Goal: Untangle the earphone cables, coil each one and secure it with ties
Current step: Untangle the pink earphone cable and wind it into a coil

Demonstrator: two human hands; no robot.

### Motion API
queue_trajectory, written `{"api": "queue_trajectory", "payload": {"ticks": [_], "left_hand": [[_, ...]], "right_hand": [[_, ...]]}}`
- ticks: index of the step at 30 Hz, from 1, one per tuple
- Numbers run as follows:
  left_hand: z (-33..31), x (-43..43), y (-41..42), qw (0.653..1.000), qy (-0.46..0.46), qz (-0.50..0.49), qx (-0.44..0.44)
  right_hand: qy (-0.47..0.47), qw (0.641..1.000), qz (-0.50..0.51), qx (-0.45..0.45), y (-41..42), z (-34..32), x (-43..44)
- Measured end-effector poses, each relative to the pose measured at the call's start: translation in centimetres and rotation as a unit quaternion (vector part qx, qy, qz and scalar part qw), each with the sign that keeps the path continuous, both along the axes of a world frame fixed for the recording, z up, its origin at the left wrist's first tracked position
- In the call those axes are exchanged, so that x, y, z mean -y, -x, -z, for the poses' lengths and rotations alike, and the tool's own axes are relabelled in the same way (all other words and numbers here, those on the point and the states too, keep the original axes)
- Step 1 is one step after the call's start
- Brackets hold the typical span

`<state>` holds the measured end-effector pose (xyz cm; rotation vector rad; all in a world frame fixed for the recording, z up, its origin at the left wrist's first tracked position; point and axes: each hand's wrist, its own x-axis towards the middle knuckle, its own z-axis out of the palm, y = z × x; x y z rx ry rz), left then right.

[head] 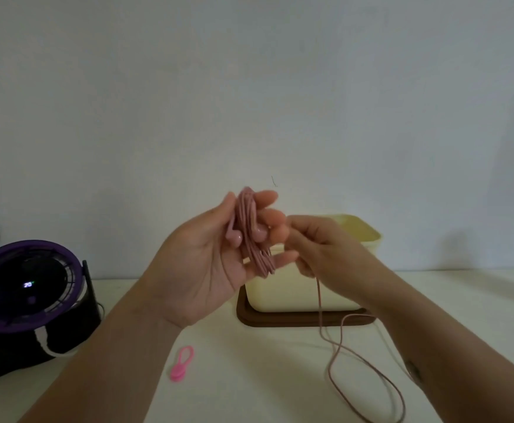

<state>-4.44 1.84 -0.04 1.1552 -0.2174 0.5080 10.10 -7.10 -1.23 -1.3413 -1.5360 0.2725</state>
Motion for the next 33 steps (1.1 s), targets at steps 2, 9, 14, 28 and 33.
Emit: {"api": "queue_trajectory", "payload": {"ticks": [2, 9, 14, 28, 33], "left_hand": [[-0.2, 0.1, -0.2, 0.997, 0.052, -0.055, 0.027], [0.9, -1.3, -0.8, 0.960, -0.126, -0.244, -0.043], [2.1, -1.3, -0.8, 0.922, -0.288, -0.233, -0.111], [-0.3, -0.7, -0.3, 0.987, 0.072, -0.123, 0.072], [0.4, -1.5, -0.5, 0.981, -0.035, -0.191, 0.013]], "right_hand": [[0.057, 0.995, 0.011, 0.083, 0.6, 0.6, -0.2], [0.110, 0.972, 0.038, 0.206, 1.7, -1.1, 1.5], [0.003, 0.991, 0.065, 0.117, 1.1, -3.2, 3.2], [0.111, 0.981, 0.023, 0.159, 1.4, -0.1, 0.4], [0.113, 0.969, 0.037, 0.218, 2.3, -1.0, 1.5]]}}
